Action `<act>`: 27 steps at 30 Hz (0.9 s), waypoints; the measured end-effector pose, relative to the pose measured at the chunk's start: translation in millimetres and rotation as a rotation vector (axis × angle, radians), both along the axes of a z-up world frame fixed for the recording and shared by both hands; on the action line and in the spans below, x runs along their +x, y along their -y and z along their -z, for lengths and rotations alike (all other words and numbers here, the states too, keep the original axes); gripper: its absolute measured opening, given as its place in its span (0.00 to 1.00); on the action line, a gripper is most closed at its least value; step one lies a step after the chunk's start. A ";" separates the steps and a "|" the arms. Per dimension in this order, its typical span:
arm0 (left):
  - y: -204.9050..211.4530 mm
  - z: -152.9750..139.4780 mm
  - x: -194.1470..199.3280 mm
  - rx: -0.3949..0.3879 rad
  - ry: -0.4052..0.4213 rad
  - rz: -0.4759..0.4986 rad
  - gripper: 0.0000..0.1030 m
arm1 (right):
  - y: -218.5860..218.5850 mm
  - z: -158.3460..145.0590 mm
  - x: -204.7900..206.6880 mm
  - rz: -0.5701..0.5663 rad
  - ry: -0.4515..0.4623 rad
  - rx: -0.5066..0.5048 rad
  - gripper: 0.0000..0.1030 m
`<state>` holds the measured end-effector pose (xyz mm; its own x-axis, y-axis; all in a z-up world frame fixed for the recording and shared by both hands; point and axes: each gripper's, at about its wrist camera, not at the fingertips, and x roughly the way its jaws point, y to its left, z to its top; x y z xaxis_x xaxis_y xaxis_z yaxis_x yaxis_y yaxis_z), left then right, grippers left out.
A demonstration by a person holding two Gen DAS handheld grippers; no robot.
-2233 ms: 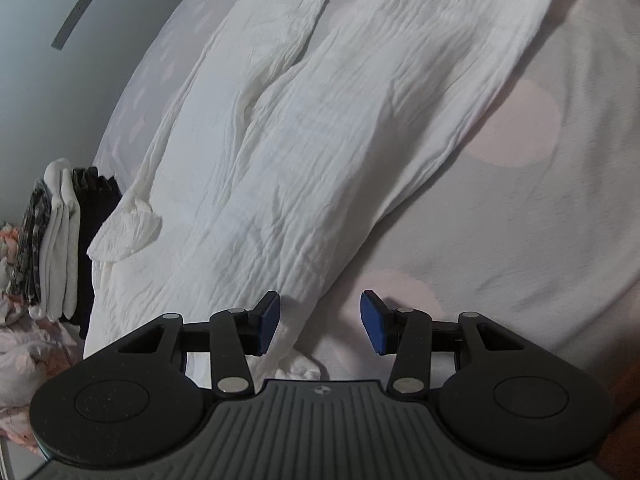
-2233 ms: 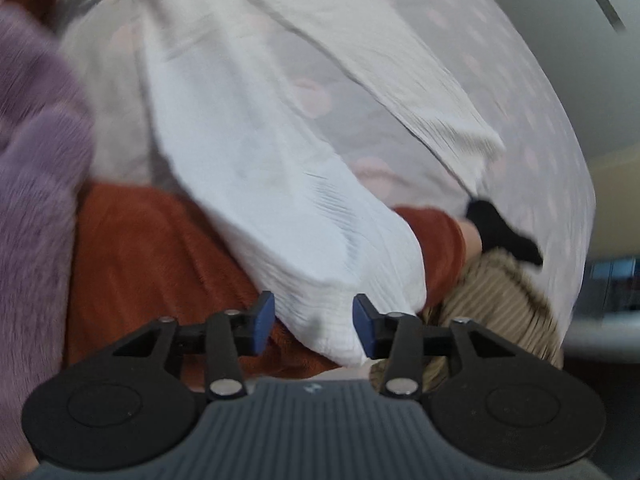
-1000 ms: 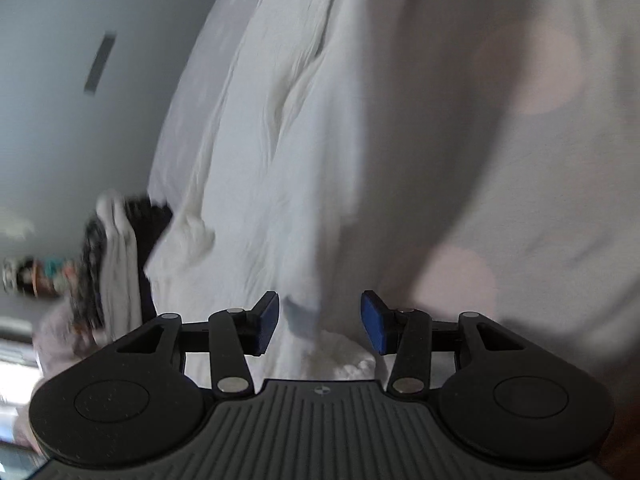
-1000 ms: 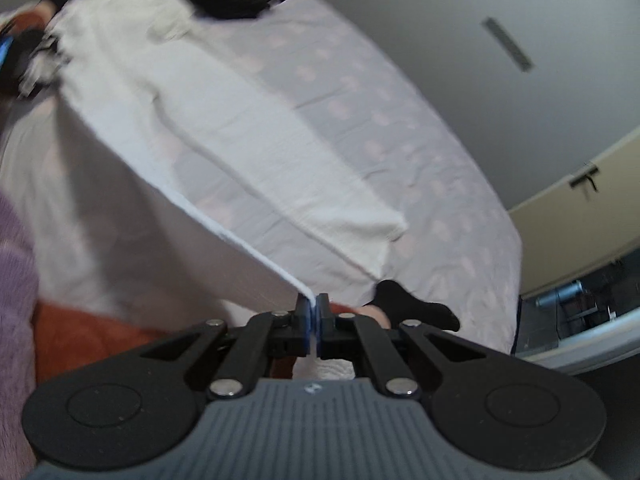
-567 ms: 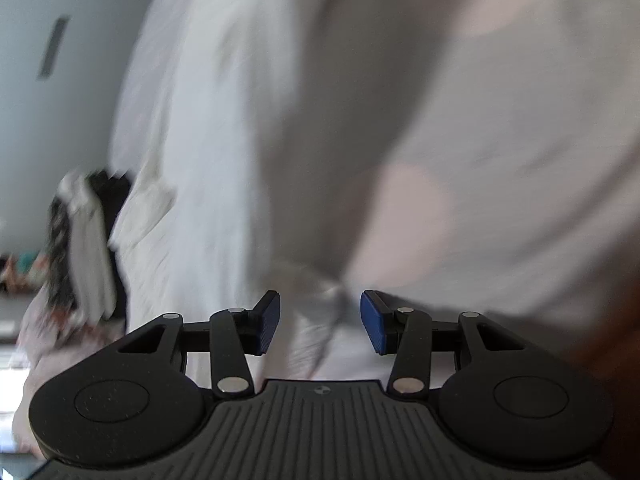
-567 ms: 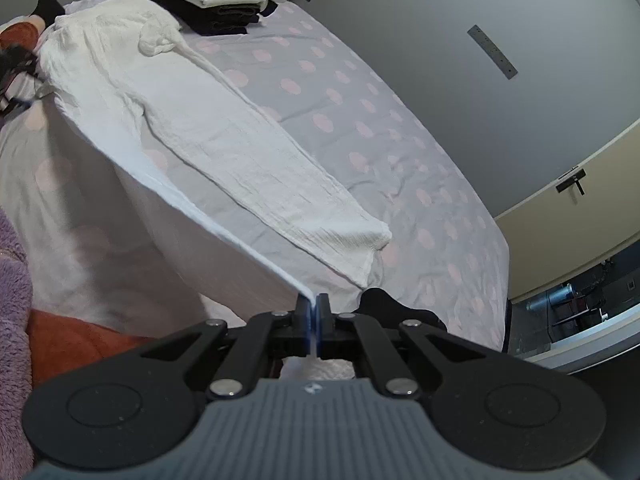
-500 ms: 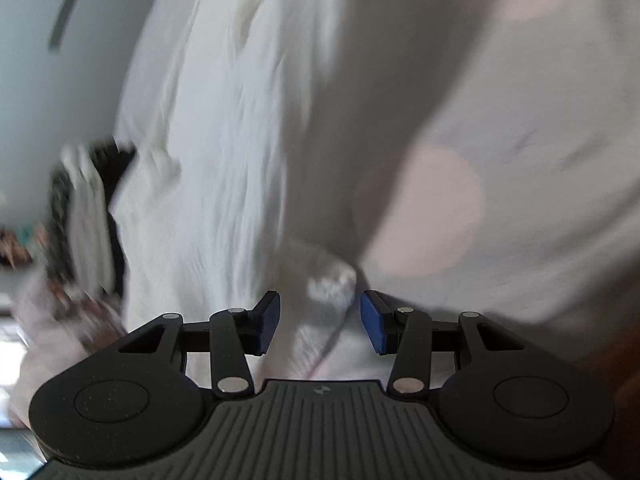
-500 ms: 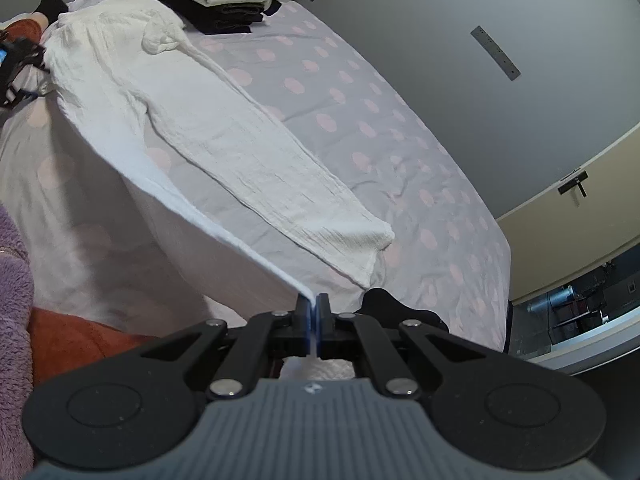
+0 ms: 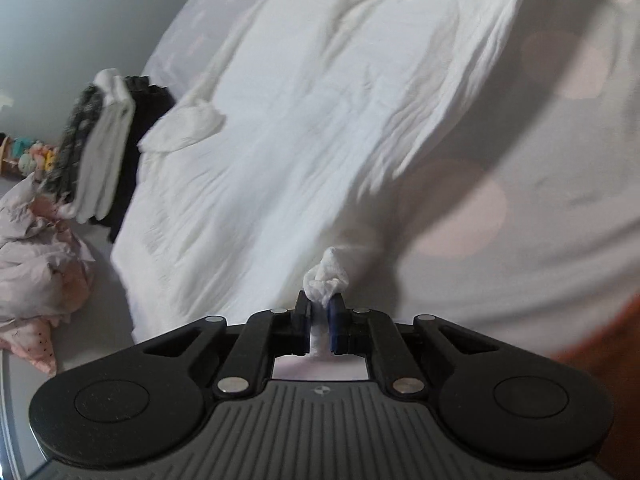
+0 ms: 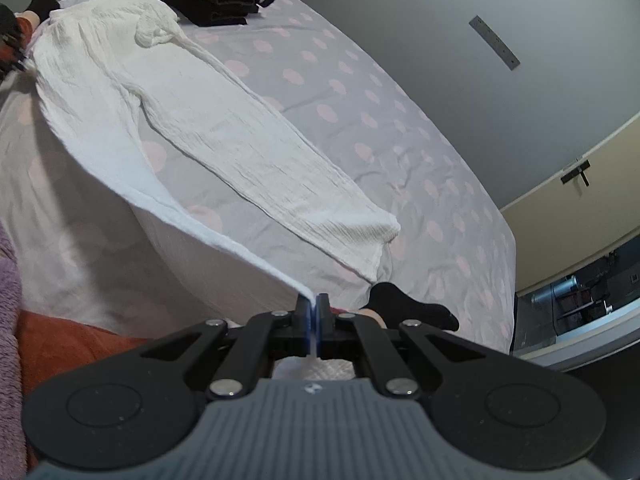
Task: Fold clothes
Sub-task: 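Hold the pants edge up with the right gripper while the left gripper pinches and releases fabric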
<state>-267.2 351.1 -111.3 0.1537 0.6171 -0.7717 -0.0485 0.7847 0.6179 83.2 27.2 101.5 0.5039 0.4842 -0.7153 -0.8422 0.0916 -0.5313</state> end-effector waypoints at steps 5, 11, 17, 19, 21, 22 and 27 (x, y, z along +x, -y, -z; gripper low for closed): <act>6.1 -35.0 -23.7 0.016 0.013 -0.028 0.09 | -1.8 8.6 4.0 0.016 -0.010 0.005 0.02; -25.1 -53.8 -3.1 0.064 0.147 -0.071 0.09 | -4.5 17.0 4.8 0.005 -0.016 -0.001 0.02; -53.1 -34.9 39.8 0.082 0.176 -0.014 0.10 | -3.9 19.2 -1.3 0.001 -0.009 -0.018 0.02; -62.0 -24.5 48.9 0.078 0.190 0.002 0.11 | -3.6 20.9 -3.2 0.006 -0.012 -0.024 0.02; -69.6 -14.1 55.4 0.065 0.201 0.000 0.16 | -3.0 23.2 -3.9 0.014 -0.016 -0.030 0.02; -72.8 -10.6 57.3 0.057 0.202 -0.001 0.18 | -2.8 24.6 -3.9 0.020 -0.019 -0.033 0.02; -72.6 -23.5 49.1 0.048 0.215 0.039 0.38 | -2.8 30.9 -0.8 0.036 -0.030 -0.051 0.02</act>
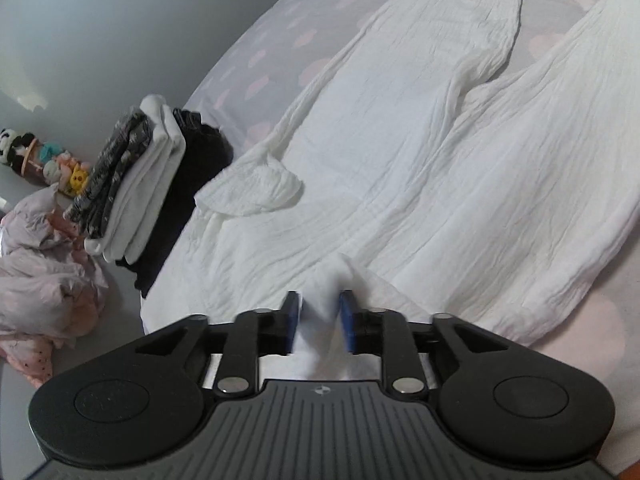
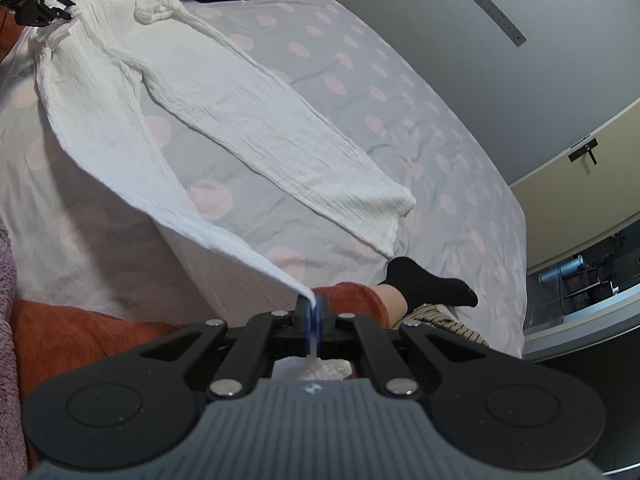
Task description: Fold clothes
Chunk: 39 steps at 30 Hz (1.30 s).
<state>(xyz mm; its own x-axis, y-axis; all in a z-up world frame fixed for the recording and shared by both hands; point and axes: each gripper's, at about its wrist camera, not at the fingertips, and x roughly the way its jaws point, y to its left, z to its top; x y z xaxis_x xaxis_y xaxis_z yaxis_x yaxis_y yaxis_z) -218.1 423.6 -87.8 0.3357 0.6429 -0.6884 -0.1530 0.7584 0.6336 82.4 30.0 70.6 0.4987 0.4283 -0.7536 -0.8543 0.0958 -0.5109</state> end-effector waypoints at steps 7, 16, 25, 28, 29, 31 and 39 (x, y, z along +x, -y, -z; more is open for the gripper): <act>27.3 -20.5 -24.9 -0.013 -0.122 0.115 0.48 | -5.7 5.4 8.3 0.003 -0.007 0.002 0.02; 54.2 64.1 -29.0 0.101 -0.401 0.284 0.49 | -4.5 9.8 5.2 -0.006 -0.003 -0.005 0.02; 50.6 83.1 -23.4 0.107 -0.397 0.218 0.06 | -4.0 14.3 3.6 0.004 0.005 -0.010 0.03; 57.0 65.1 -34.6 0.106 -0.358 0.195 0.05 | -2.2 16.0 4.8 0.008 0.008 -0.009 0.03; 58.6 57.7 -39.9 0.108 -0.347 0.183 0.05 | -1.4 16.1 5.3 0.010 0.008 -0.008 0.03; 62.3 43.5 -50.7 0.115 -0.330 0.163 0.05 | 0.8 16.0 6.3 0.017 0.010 -0.003 0.03; 78.9 10.3 -70.6 0.164 -0.307 0.153 0.05 | 7.9 14.0 12.0 0.040 0.026 0.039 0.03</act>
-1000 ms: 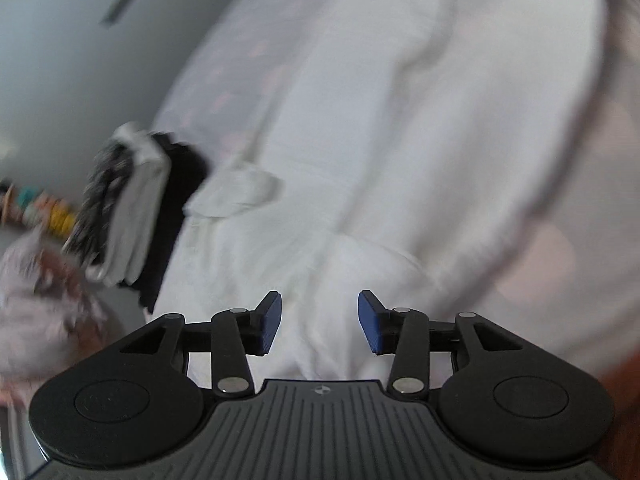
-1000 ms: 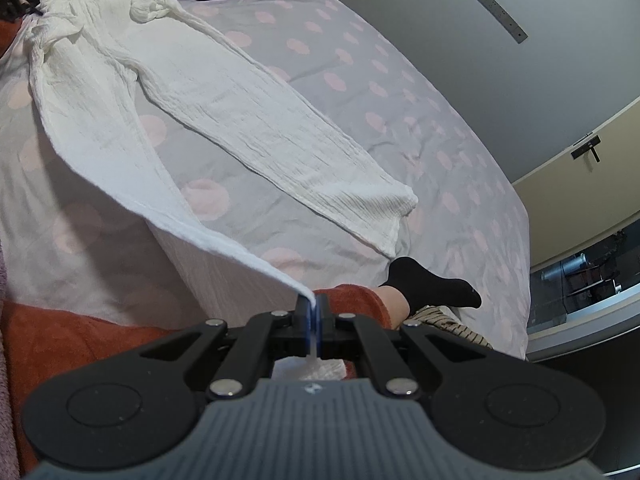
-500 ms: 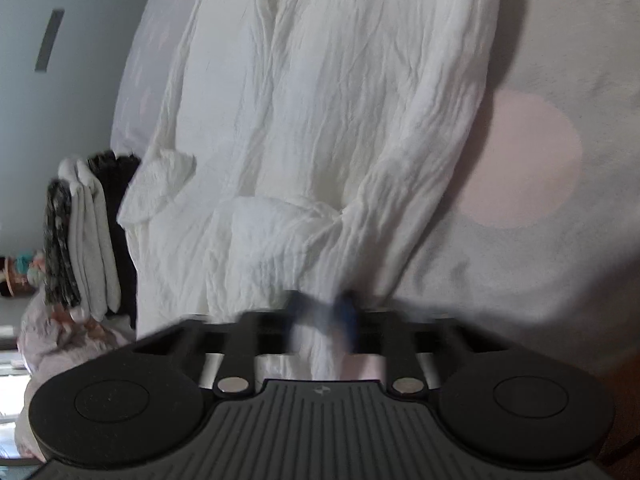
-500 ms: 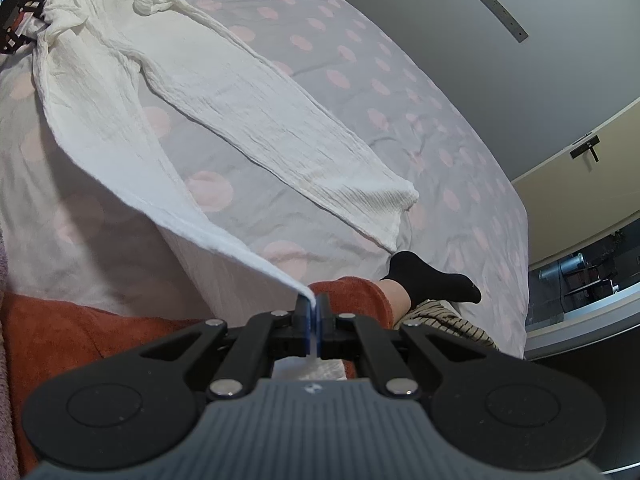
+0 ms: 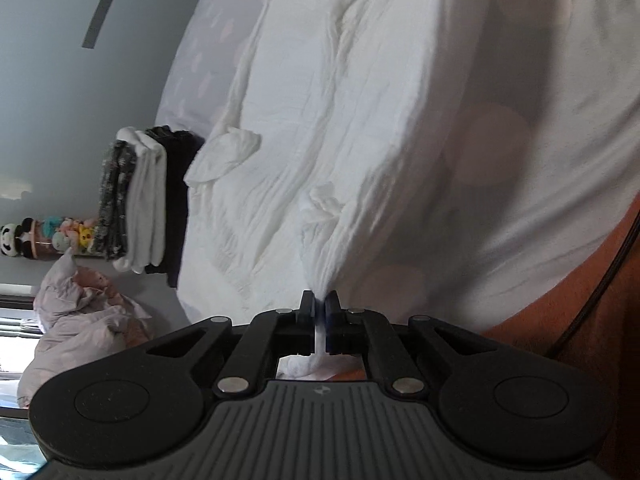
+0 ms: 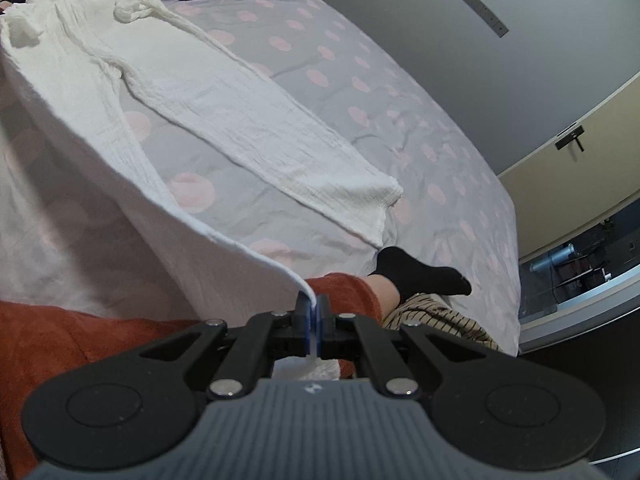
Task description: Fold clothes
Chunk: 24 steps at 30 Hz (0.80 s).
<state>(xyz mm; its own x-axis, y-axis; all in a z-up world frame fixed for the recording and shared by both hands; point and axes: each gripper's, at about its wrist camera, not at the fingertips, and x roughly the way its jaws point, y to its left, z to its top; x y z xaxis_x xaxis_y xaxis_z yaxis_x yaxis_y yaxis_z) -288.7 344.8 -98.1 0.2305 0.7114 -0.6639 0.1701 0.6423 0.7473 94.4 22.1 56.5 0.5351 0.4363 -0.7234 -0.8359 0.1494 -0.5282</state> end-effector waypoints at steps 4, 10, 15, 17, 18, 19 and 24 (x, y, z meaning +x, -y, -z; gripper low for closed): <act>-14.3 -13.7 11.4 0.039 0.066 -0.036 0.05 | -3.2 -7.7 0.7 -0.001 0.037 0.035 0.03; -46.7 -49.7 40.2 0.092 0.189 -0.100 0.05 | -31.0 -19.3 29.7 0.025 0.089 0.076 0.02; -72.4 -61.6 69.3 0.064 0.182 -0.098 0.04 | -67.0 -15.1 73.0 0.067 0.105 0.084 0.02; -81.0 -62.4 81.2 0.031 0.162 -0.091 0.04 | -81.8 -8.6 90.8 0.082 0.100 0.079 0.02; -83.7 -61.5 86.8 0.010 0.143 -0.083 0.04 | -89.2 -5.3 99.7 0.090 0.098 0.077 0.02; -86.3 -60.4 92.3 -0.012 0.122 -0.074 0.04 | -96.3 -1.0 107.5 0.097 0.098 0.072 0.02; -101.6 -48.5 115.0 -0.097 -0.017 -0.010 0.04 | -123.2 22.0 140.5 0.112 0.074 0.033 0.02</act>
<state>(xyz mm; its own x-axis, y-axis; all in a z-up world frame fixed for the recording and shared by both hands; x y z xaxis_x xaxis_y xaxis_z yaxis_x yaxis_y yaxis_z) -173.7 446.3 -49.5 0.2116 0.6457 -0.7337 0.1758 0.7133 0.6784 234.9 145.3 34.5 0.6334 0.3932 -0.6664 -0.7717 0.2580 -0.5812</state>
